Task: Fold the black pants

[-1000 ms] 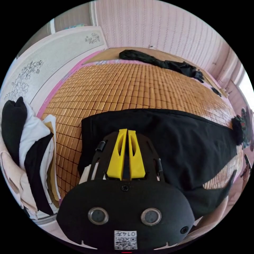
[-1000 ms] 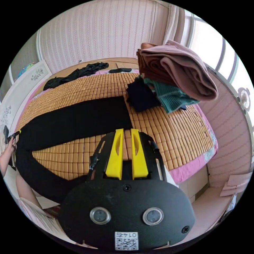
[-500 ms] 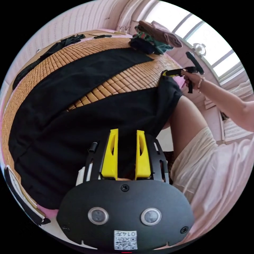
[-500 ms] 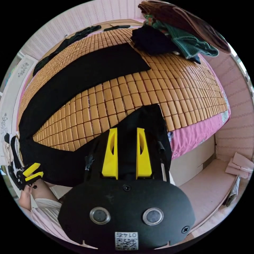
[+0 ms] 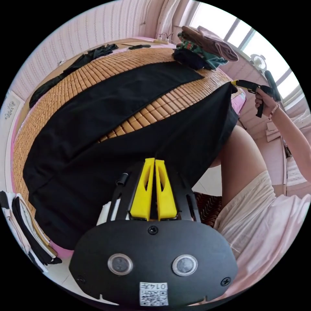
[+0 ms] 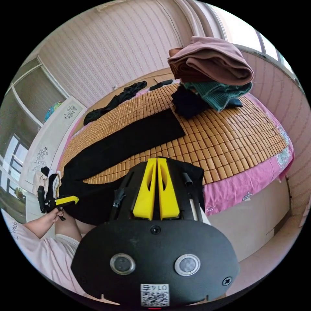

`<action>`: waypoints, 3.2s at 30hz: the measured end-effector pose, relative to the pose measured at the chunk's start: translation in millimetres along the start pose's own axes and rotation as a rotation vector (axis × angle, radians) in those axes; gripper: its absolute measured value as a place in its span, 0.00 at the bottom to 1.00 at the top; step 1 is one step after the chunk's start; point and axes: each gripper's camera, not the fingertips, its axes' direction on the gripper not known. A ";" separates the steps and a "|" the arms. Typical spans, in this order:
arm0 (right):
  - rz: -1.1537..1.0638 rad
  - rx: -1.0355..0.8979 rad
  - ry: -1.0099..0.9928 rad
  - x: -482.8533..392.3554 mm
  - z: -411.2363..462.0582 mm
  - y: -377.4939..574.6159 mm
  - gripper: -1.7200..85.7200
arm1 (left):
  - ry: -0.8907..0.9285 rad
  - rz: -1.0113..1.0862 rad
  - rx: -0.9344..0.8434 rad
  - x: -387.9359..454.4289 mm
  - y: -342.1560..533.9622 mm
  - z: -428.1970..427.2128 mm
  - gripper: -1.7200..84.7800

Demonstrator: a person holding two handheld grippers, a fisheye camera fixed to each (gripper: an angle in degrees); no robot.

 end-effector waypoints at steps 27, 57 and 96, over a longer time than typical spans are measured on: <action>0.488 -0.255 0.149 155.1 -10.6 138.4 0.03 | -0.157 0.096 -0.186 39.5 -104.1 75.3 0.11; -0.130 -0.172 0.220 68.9 46.2 -51.9 0.01 | -0.216 0.183 -0.110 26.2 -112.0 4.2 0.02; 0.225 -0.247 0.147 70.9 -23.8 60.0 0.02 | 0.159 -1.299 0.356 -378.8 369.3 -300.6 0.15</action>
